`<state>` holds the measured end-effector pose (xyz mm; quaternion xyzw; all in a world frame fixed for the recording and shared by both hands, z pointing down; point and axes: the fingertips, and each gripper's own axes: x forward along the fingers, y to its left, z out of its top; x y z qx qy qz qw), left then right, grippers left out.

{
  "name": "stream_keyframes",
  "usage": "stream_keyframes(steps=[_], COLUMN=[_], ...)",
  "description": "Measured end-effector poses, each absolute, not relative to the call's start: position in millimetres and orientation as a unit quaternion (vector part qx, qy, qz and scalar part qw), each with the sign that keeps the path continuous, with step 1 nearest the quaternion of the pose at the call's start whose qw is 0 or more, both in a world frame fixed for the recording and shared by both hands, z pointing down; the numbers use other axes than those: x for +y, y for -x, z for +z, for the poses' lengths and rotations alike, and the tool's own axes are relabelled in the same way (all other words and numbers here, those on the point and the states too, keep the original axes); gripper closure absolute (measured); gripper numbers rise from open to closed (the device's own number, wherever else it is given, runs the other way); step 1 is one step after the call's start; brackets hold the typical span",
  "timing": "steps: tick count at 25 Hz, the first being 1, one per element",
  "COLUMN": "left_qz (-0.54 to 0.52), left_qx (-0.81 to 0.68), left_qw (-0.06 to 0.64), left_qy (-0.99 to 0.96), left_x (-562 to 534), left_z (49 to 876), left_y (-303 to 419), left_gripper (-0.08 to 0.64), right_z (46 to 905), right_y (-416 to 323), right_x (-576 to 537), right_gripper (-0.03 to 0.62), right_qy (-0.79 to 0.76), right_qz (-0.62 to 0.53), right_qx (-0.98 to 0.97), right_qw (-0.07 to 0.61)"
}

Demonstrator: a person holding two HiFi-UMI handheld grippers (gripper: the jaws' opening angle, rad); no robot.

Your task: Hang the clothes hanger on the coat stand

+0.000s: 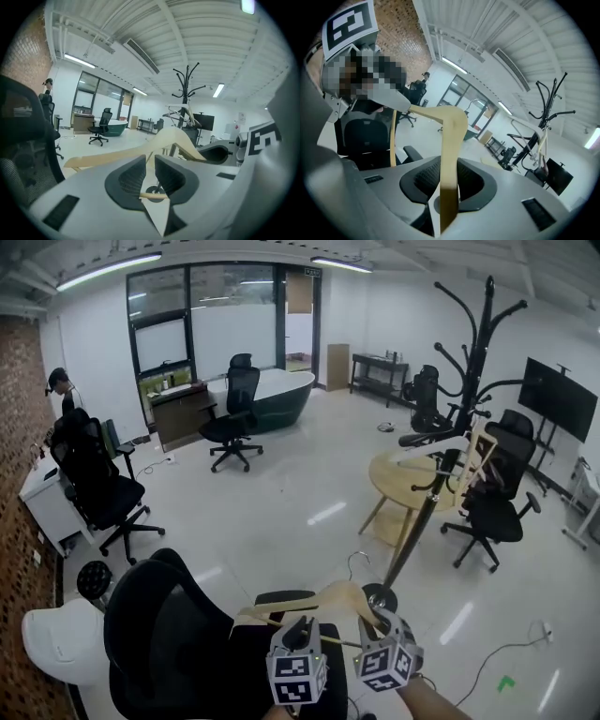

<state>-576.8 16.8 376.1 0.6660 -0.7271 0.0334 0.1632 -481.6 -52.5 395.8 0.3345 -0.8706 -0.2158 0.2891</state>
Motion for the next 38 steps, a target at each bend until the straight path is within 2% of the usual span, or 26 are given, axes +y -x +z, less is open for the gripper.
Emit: stream_keyframes(steps=[3,6,9,13,15,26,38], left_qz=[0.038,0.040,0.032,0.027,0.021,0.016,0.021], left_qx=[-0.723,-0.723,-0.722,-0.719,-0.718,-0.684,-0.638], left_qw=[0.137,0.105,0.093,0.072,0.062,0.038,0.045], left_qy=[-0.676,-0.682,-0.685,-0.691,-0.693,-0.729,-0.768], left_x=[22,5,-19,-75,-98,-146,-167], left_z=[324,262,230,195,180,145,151], left_y=[521,425,365,233,195,99,58], left_gripper=[0.489,0.489,0.489,0.491,0.491,0.491,0.491], right_z=[331,269,235,195,178,124,116], right_y=[427,330,275,157,123,42,4], right_x=[-55,-75,-94,-146,-168,-213,-238], right_gripper=[0.513,0.514,0.514,0.512,0.513,0.512,0.512], right_qy=[-0.349,-0.354,-0.347,-0.338,-0.337,-0.346,-0.370], right_qz=[-0.237,-0.262,-0.281,-0.307,-0.319,-0.346,-0.341], right_qx=[-0.864,-0.861,-0.861,-0.863,-0.862,-0.852,-0.840], right_qw=[0.274,0.255,0.244,0.217,0.206,0.185,0.202])
